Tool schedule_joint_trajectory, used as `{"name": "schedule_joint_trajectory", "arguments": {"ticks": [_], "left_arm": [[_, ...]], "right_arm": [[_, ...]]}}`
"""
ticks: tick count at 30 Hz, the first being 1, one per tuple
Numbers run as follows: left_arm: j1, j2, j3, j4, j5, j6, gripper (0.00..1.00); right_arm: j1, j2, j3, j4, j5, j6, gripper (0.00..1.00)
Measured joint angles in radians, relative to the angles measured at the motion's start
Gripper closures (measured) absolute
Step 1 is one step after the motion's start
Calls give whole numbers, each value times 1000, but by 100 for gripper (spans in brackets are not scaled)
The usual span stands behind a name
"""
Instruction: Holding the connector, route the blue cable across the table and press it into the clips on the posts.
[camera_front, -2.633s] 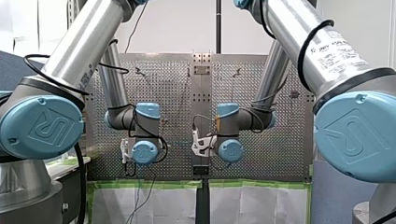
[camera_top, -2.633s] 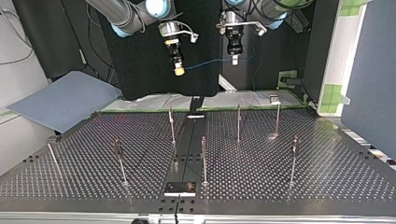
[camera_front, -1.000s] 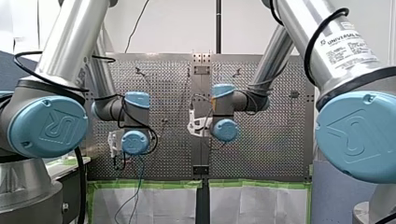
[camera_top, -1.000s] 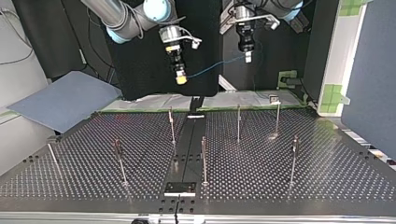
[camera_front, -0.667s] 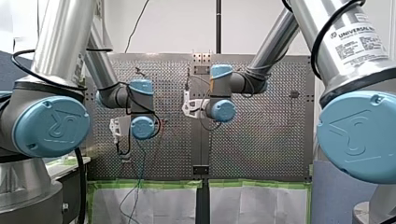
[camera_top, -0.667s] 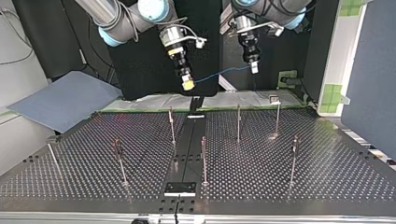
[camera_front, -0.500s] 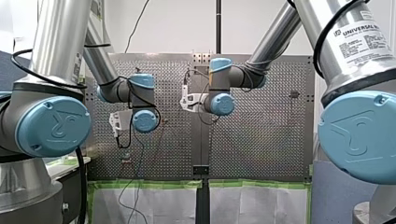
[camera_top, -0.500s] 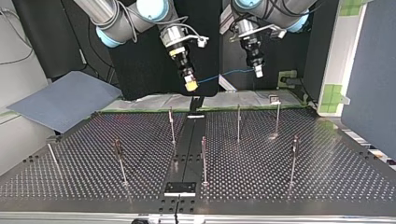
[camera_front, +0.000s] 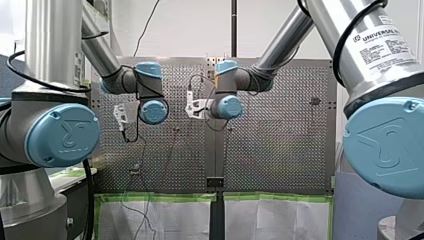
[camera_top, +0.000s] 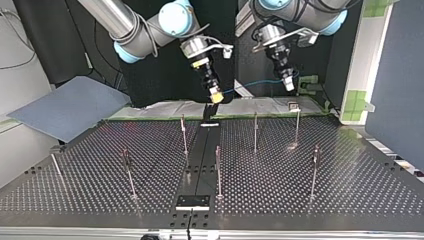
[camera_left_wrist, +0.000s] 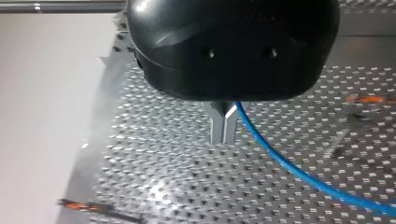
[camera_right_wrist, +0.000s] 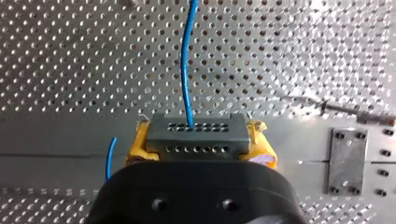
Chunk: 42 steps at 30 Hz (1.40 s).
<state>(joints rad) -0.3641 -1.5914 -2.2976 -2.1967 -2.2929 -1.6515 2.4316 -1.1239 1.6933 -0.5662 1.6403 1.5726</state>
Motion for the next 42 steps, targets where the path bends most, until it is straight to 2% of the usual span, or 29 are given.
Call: {"name": "schedule_joint_trajectory", "arguments": {"ticks": [8, 13, 18, 26, 32, 37, 42], "left_arm": [[28, 86, 47, -56, 9, 19, 100], [47, 127, 75, -88, 10, 36, 100], [69, 133, 93, -112, 22, 52, 100], [103, 115, 103, -128, 73, 56, 100], [127, 115, 109, -143, 85, 56, 100], [153, 134, 118, -162, 108, 41, 100], [206, 146, 159, -199, 159, 22, 100]], "right_arm": [[27, 1, -80, 81, -5, 2, 100], [34, 1, -132, 132, -12, 4, 100], [35, 1, -177, 177, -37, 8, 100], [35, 3, -250, 250, -47, 17, 100], [26, 4, -314, 306, -53, 31, 100], [24, 7, -366, 320, -66, 42, 100], [27, 11, -421, 327, -80, 51, 100]]}}
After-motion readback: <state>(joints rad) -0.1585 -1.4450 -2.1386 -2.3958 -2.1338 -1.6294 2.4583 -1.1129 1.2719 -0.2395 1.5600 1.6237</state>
